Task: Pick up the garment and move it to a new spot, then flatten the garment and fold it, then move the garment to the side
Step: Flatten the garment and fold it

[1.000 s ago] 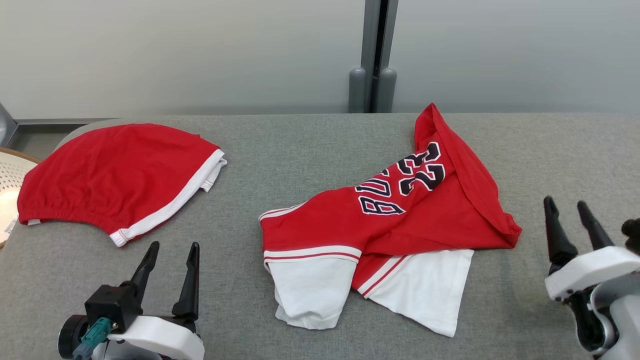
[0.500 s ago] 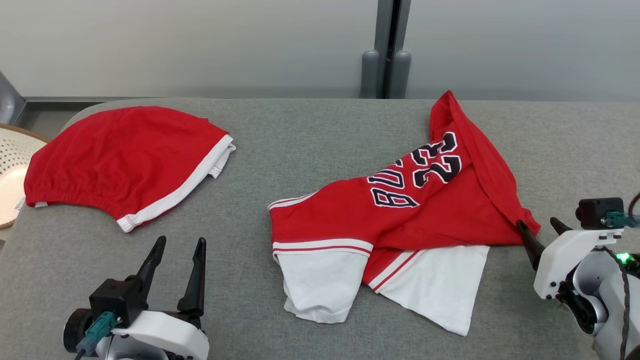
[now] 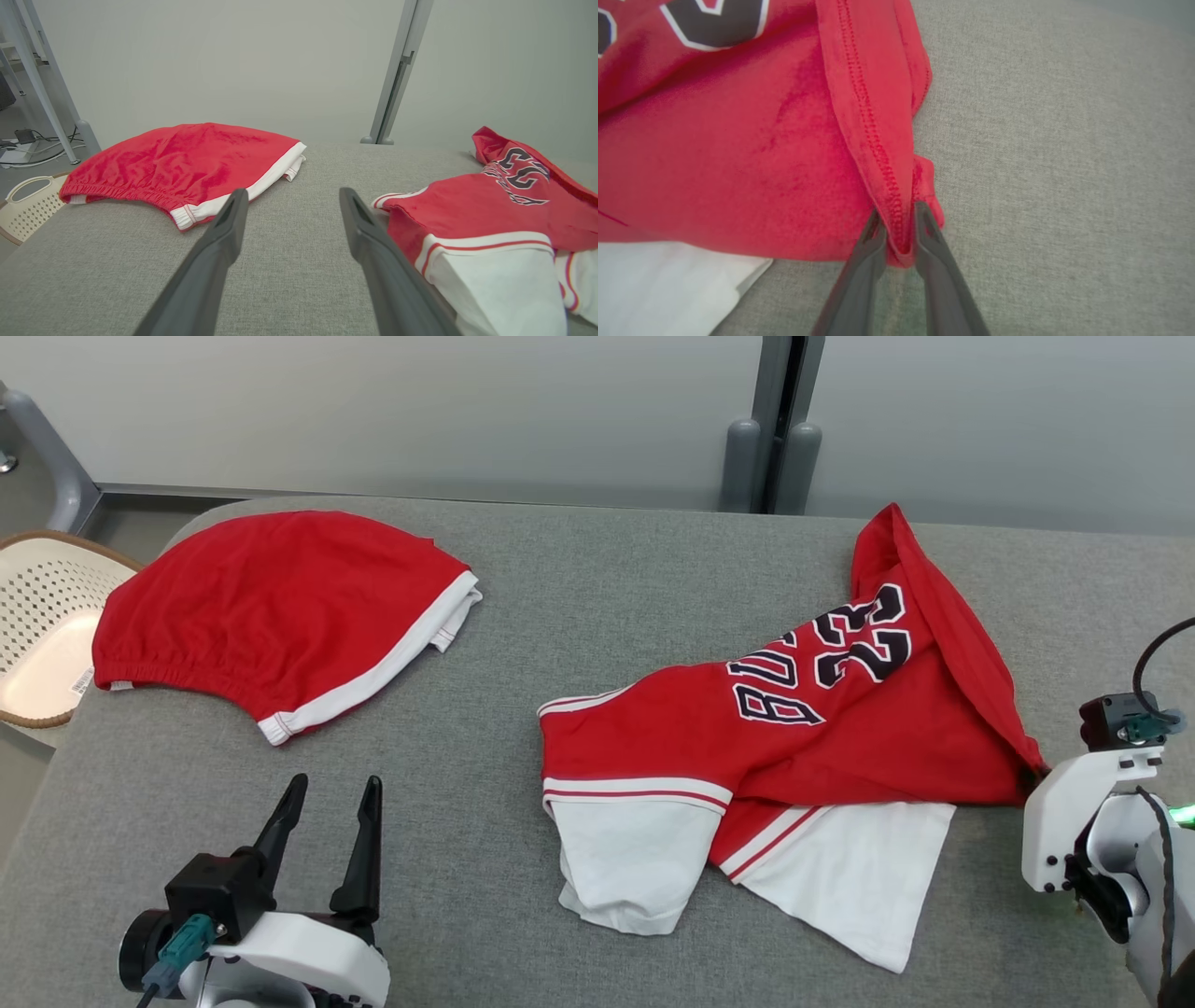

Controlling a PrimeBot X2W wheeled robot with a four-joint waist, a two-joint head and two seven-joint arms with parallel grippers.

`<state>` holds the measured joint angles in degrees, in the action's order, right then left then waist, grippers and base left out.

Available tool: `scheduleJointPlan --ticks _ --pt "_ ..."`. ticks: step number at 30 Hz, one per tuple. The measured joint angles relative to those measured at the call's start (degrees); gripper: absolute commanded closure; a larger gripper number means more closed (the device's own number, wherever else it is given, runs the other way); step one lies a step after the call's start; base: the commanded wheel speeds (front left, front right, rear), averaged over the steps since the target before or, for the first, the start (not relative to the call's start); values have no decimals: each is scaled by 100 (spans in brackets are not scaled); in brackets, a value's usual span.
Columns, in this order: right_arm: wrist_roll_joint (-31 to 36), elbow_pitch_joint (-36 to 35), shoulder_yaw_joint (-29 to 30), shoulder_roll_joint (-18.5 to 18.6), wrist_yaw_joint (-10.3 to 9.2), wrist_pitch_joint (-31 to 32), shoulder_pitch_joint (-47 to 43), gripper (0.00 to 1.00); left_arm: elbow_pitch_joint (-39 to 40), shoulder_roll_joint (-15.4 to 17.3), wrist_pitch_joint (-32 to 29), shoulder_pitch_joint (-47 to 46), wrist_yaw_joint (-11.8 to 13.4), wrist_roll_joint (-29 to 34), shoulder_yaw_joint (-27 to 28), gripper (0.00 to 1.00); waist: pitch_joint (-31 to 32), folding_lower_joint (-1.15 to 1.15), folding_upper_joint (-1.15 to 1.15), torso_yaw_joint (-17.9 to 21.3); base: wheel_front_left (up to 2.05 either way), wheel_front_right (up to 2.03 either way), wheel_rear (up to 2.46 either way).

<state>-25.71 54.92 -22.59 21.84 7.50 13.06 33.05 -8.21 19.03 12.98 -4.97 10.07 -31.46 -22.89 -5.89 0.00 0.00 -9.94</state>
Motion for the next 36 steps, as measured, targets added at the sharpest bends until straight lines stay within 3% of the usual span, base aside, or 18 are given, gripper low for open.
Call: scheduleJointPlan --ticks 11,17,23,25,29,36 --pt "-201 170 203 -146 0 -400 127 100 -46 30 16 11 8 -34 -4 0 76 0 0 8 0 0 0" --pt "-1036 -717 118 -168 0 8 -252 100 -38 63 7 154 54 -65 -10 0 269 0 0 112 0 0 0" --pt "-1582 -2070 235 322 -1 486 -639 100 41 114 -36 232 60 -87 -40 0 375 0 0 320 0 0 0" --pt "-1689 -2174 333 298 -1 587 -649 100 70 88 -45 204 57 -85 -81 0 331 0 0 315 0 0 0" --pt "-1742 -1976 480 94 -1 632 -354 100 86 77 -62 70 32 -73 -127 0 191 0 0 229 0 0 0" --pt "-1737 -591 867 -123 -1 439 483 100 35 35 -52 -109 0 -54 -157 0 -93 0 0 -122 0 0 0"
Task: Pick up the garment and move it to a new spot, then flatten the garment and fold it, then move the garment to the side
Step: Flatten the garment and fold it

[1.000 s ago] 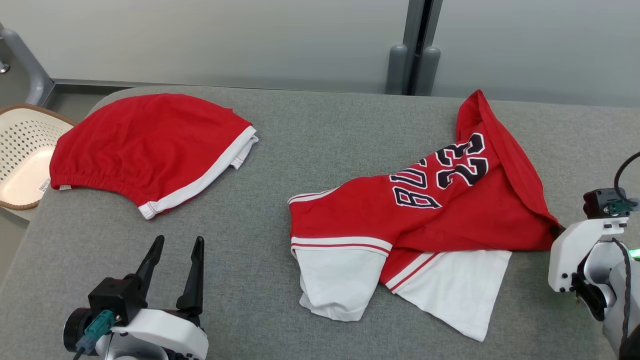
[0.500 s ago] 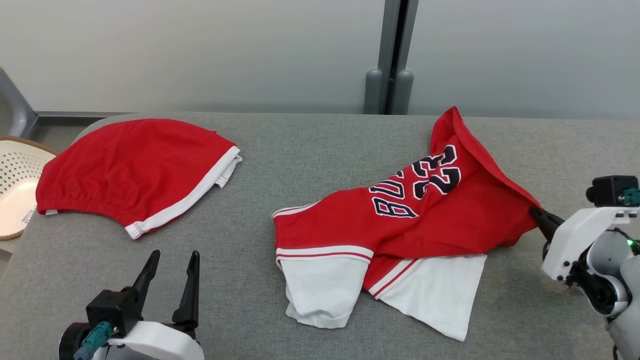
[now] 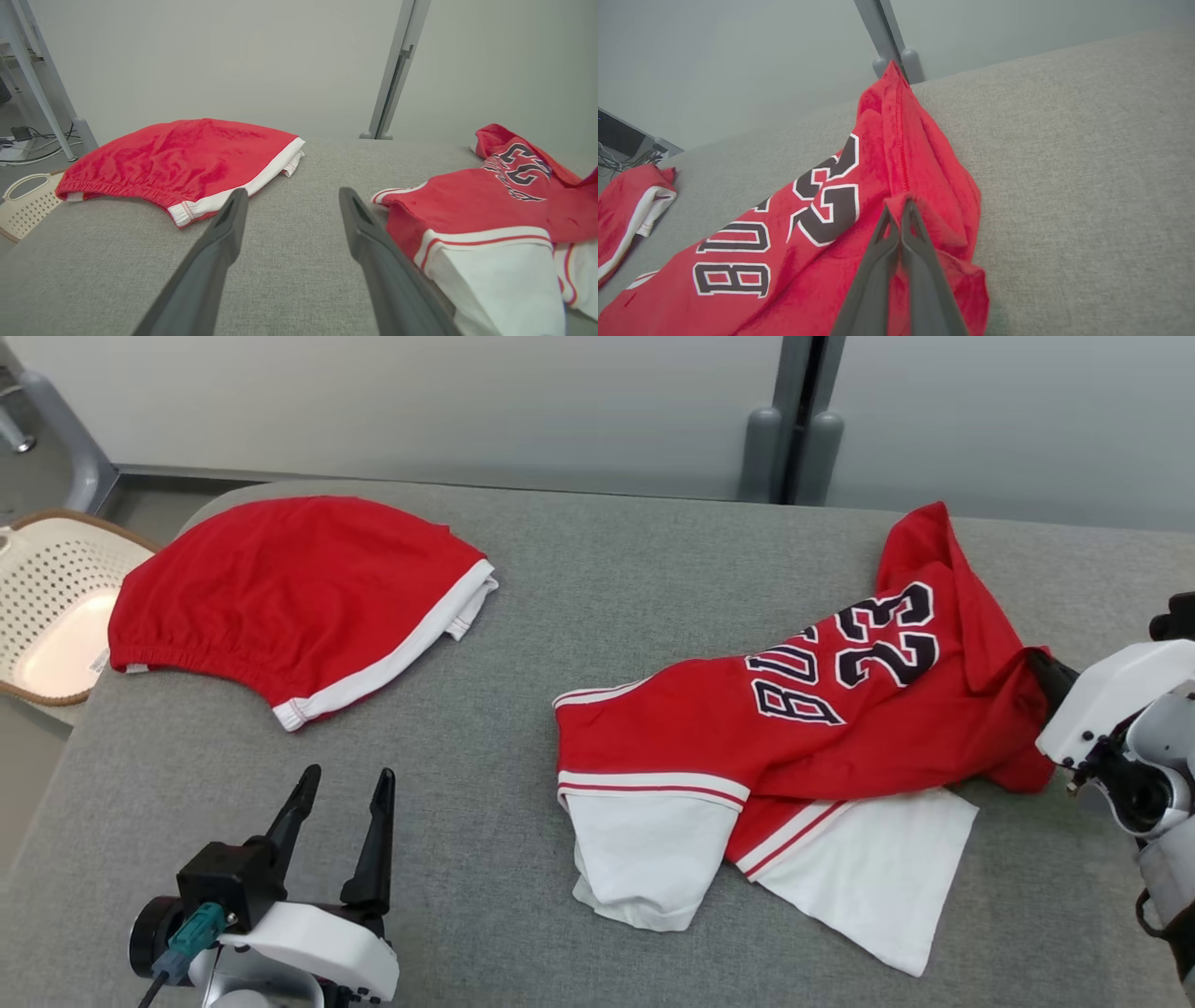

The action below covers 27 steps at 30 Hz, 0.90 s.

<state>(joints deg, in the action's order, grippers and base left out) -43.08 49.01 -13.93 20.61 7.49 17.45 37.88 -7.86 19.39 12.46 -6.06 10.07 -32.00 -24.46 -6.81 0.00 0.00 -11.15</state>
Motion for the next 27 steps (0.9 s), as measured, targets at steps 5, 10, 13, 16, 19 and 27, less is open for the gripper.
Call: scheduleJointPlan --ticks 5,10,13,16,19,27 --pt "74 976 210 54 0 -397 438 100 -81 -33 52 -65 -43 -4 9 0 -221 0 0 -252 0 0 0" --pt "89 1538 242 0 0 -749 577 69 -200 -53 90 -132 -49 -29 26 0 -278 0 0 -343 0 0 0" --pt "53 1514 159 -112 0 -1009 577 0 -226 -56 116 -132 -49 -31 31 0 -207 0 0 -270 0 0 0" --pt "76 1376 31 -55 0 -1495 550 0 -243 -41 120 -128 -49 -31 44 0 -111 0 0 -158 0 0 0" --pt "47 1094 -97 -63 0 -1937 431 0 -250 -4 124 -78 -43 -36 59 0 12 0 0 -24 0 0 0" --pt "-136 506 -385 -53 0 -2568 -578 0 -132 24 127 121 18 -48 63 0 308 0 0 309 0 0 0"
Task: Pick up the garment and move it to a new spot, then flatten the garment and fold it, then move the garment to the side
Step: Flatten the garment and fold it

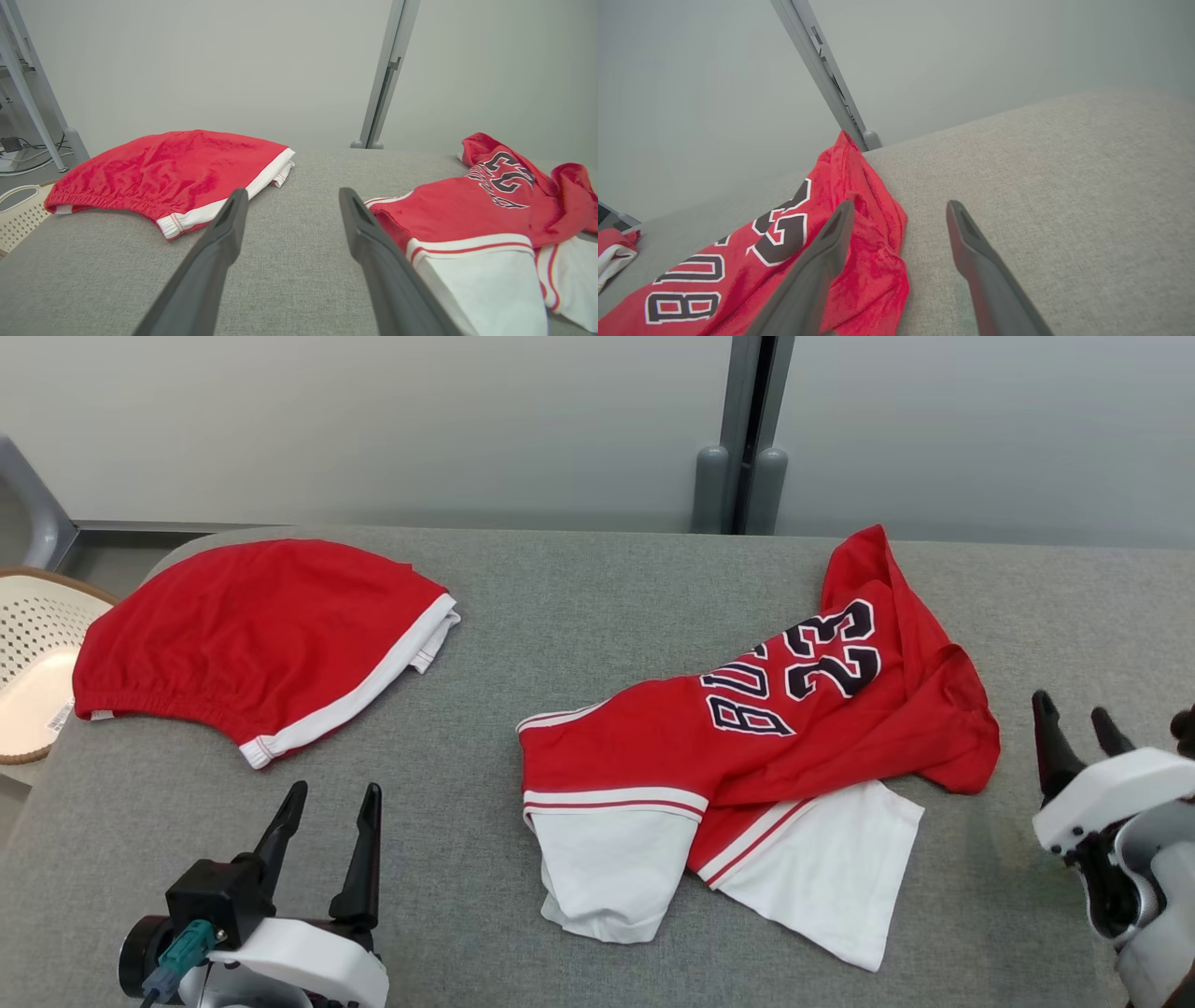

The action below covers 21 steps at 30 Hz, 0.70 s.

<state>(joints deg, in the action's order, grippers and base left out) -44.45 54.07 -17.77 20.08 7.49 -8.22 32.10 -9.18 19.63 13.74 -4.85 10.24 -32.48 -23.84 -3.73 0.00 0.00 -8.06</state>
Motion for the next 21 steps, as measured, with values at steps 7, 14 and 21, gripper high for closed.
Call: scheduleJointPlan --ticks 7,14,21 --pt "-73 -44 -237 -26 0 233 -385 0 114 22 7 -3 25 1 -18 0 -84 0 0 35 0 0 0" --pt "92 307 -343 107 0 602 35 11 140 46 -21 -49 24 10 -63 0 -212 0 0 -98 0 0 0" --pt "114 568 -543 168 0 1023 487 25 136 90 -60 -106 25 9 -62 0 -396 0 0 -273 0 0 0"
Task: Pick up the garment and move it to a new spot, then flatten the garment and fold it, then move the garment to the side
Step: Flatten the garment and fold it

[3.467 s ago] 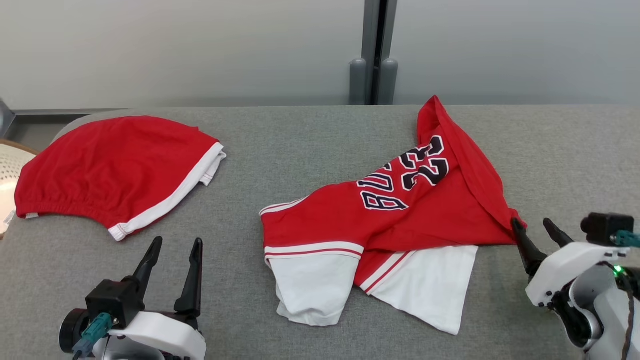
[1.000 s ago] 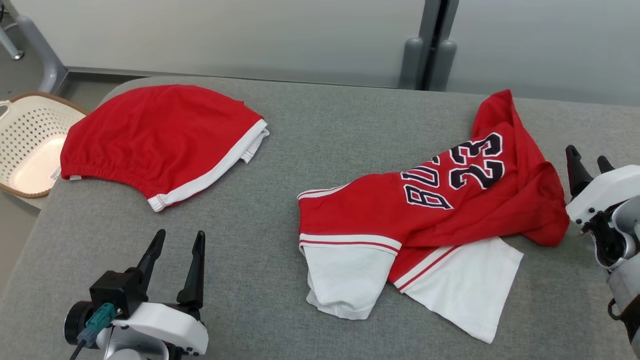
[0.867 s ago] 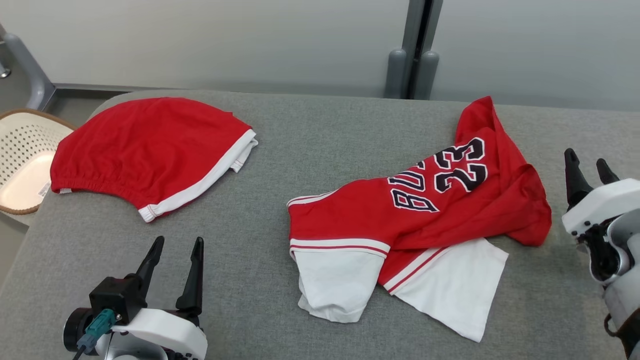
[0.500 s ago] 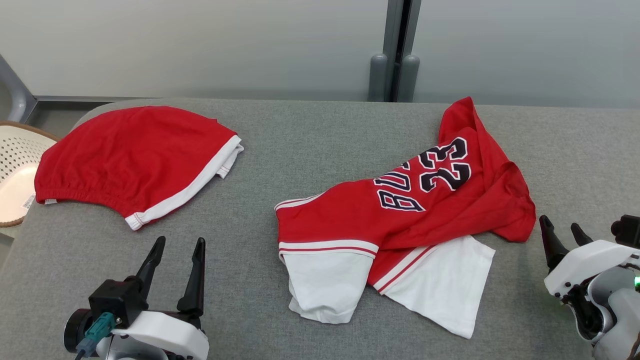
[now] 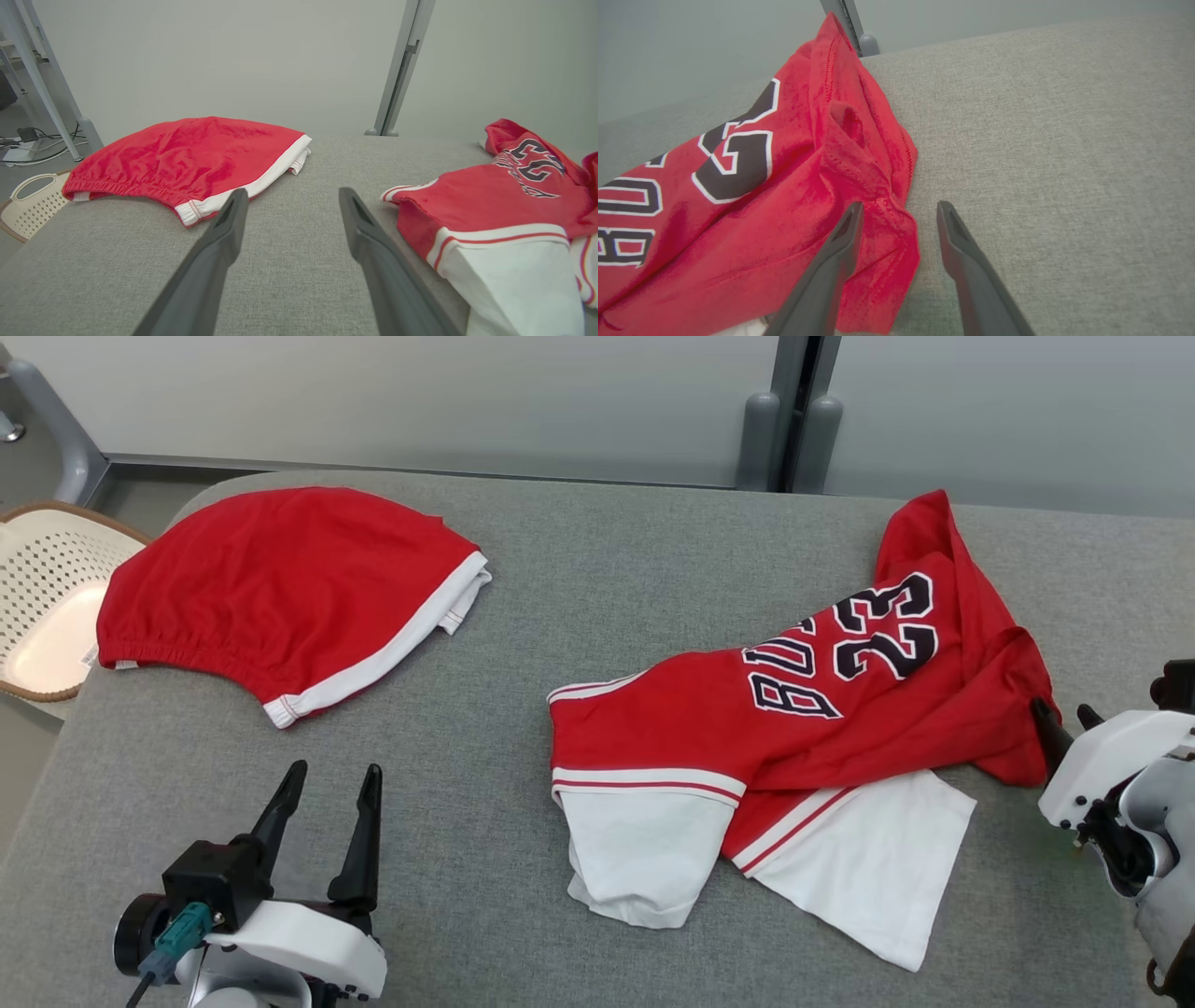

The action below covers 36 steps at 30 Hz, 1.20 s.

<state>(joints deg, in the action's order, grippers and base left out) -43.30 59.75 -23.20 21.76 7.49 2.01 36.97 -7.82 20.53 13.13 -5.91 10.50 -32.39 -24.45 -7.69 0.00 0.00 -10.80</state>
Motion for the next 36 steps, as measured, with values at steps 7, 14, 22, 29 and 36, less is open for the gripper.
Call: scheduleJointPlan --ticks 7,14,22,29,36 --pt "13 331 -151 63 0 162 346 47 12 25 -8 -107 0 0 0 0 -170 0 0 -98 0 0 0" --pt "-102 469 -289 57 0 261 497 100 13 38 -9 -153 1 -1 -8 0 -268 0 0 -130 0 0 0" --pt "-385 247 -383 15 0 -71 383 100 -24 75 -26 -143 34 -21 -16 0 -117 0 0 -47 0 0 0" --pt "-1126 -921 -682 18 0 214 -259 100 -24 145 -49 -3 67 -104 1 0 136 0 0 224 0 0 0" --pt "-2100 -2695 -1070 792 0 911 -1250 100 10 189 -60 196 118 -137 -13 0 379 0 0 619 0 0 0"
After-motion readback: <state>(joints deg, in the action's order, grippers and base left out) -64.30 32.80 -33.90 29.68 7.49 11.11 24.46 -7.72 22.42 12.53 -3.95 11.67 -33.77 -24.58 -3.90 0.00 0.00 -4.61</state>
